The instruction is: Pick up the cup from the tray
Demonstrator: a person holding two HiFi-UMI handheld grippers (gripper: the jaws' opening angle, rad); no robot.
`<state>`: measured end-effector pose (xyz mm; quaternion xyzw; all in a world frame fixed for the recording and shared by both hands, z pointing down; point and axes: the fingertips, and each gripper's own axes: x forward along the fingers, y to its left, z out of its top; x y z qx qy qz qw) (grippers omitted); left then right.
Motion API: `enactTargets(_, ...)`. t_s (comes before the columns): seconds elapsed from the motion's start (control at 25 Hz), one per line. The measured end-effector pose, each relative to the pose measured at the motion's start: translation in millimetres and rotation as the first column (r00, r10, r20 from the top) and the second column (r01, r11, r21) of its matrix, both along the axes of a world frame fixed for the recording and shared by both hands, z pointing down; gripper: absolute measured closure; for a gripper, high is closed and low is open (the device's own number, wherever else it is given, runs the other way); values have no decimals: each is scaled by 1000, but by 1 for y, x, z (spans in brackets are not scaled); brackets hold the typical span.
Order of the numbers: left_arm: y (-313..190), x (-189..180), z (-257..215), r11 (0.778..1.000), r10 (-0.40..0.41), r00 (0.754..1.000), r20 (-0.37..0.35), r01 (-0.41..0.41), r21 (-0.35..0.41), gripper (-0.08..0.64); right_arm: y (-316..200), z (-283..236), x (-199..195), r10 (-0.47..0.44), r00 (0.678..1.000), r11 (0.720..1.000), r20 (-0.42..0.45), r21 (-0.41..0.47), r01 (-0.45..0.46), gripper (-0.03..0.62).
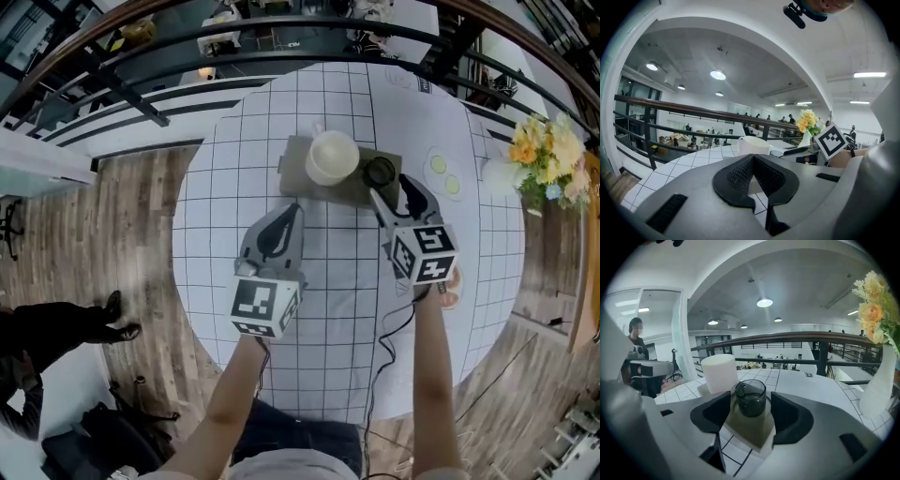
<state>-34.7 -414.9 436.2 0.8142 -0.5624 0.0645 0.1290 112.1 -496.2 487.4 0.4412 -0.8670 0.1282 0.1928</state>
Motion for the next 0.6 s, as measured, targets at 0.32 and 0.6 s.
enactTargets(0.32, -6, -2, 10, 1000, -2, 1000, -4, 2, -14, 553, -13, 6, -9, -54, 997, 999, -49, -12, 53, 357)
enactTargets(0.6, -6, -5, 14, 1000, -9, 1000, -2, 9, -23, 553, -17, 12, -16, -82, 993, 996, -81, -38, 80, 357)
